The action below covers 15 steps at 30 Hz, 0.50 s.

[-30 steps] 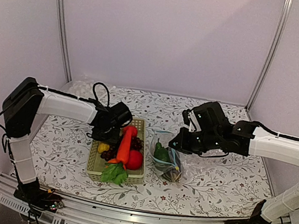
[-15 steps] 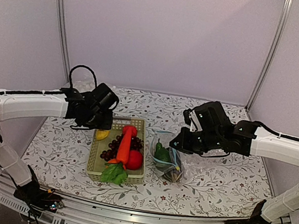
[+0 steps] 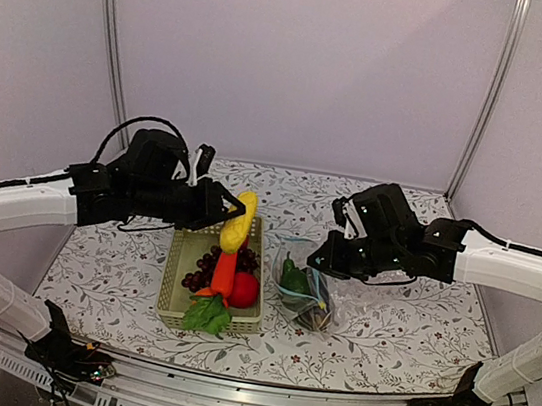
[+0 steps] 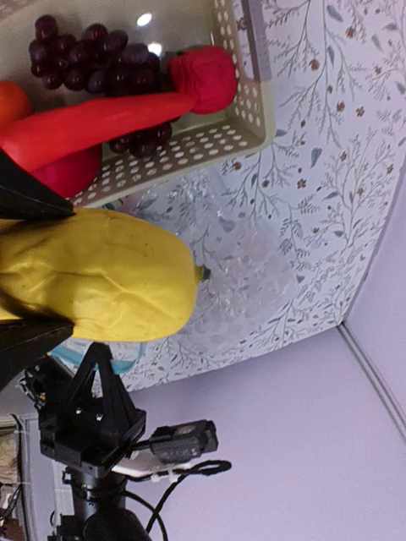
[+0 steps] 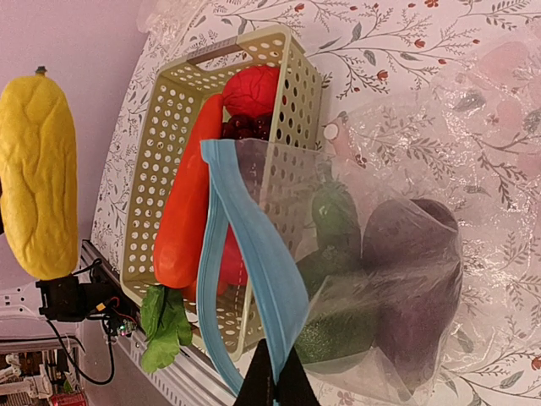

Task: Place the food in the zip-top bag and seal the zipper
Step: Place the fake fruit in the zipper food storage bag.

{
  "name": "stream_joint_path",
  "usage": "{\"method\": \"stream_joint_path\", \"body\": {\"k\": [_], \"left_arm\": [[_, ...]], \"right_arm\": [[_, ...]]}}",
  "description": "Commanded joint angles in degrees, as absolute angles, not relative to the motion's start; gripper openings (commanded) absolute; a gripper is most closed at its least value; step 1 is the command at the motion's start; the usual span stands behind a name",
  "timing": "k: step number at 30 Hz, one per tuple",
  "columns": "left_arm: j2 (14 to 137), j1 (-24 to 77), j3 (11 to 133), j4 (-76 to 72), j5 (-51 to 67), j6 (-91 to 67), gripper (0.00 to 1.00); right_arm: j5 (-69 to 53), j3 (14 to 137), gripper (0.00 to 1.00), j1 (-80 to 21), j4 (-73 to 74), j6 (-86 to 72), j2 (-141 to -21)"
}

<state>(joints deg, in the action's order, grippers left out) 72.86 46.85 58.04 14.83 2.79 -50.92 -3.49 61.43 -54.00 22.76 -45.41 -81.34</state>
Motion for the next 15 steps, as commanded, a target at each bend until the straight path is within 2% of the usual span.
{"method": "stream_joint_path", "body": {"k": [1,9,15], "left_arm": [[75.39,50.71,56.03,6.12,17.03,-59.66,0.34],[80.8,55.08,55.31,-1.21,23.87,-65.91,0.34],[84.32,55.72,53.46,-3.69,24.14,-67.6,0.34]], "right_arm": [[-3.08,62.84,0.0,-54.4,22.92,-45.27,-80.24],[-2.22,63.76,0.0,-54.49,22.41,-45.17,-80.72],[-1.49,64.84,0.0,-54.63,22.25,-44.63,-80.95]]}}
